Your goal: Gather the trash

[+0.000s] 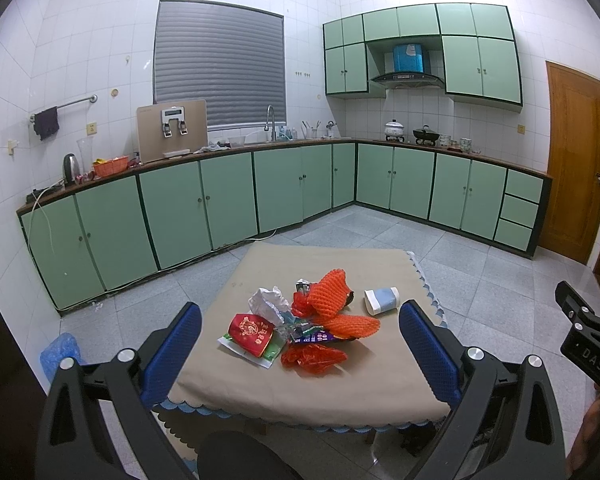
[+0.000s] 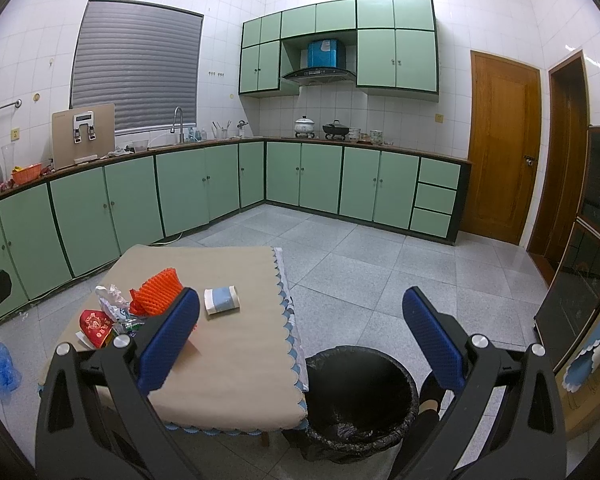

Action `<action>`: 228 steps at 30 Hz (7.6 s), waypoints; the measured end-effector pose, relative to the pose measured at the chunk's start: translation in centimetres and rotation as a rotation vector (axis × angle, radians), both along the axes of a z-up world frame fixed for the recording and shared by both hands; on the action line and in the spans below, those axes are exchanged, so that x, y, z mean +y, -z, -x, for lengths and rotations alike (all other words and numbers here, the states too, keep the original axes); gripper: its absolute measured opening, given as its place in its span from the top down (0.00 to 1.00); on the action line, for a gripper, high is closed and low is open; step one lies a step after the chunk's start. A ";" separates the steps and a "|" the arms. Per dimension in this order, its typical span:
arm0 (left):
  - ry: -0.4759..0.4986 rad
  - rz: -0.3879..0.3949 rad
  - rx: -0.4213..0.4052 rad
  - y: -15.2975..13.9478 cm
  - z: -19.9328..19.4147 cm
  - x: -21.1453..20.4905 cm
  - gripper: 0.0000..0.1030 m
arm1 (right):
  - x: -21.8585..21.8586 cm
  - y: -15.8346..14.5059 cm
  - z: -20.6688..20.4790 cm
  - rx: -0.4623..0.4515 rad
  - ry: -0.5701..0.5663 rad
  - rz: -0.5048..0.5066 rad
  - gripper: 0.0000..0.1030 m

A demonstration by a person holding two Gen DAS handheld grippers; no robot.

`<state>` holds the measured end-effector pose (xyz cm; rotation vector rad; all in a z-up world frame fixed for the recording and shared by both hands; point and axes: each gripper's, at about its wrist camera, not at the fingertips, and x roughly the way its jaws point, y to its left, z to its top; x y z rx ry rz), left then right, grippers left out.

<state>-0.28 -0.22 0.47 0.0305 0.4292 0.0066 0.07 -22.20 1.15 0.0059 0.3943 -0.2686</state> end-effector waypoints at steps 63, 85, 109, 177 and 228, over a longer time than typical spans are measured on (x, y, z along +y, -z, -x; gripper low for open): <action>0.015 0.059 0.098 12.6 -11.1 3.9 0.12 | 5.8 14.2 -19.2 0.291 -0.475 -0.163 0.34; -0.011 0.042 0.116 17.8 -15.9 8.1 0.15 | 10.4 19.9 -25.0 0.386 -0.516 -0.146 0.48; 0.079 0.042 0.160 20.6 -16.1 2.4 0.15 | 5.8 17.3 -21.6 0.287 -0.517 -0.136 0.95; 0.782 -0.002 0.324 25.9 -21.3 -33.8 0.98 | -24.6 27.7 -14.2 0.404 0.038 -0.353 0.95; 0.617 0.058 0.275 22.9 -22.0 -25.9 0.52 | -21.6 28.5 -17.8 0.620 0.007 -0.283 0.45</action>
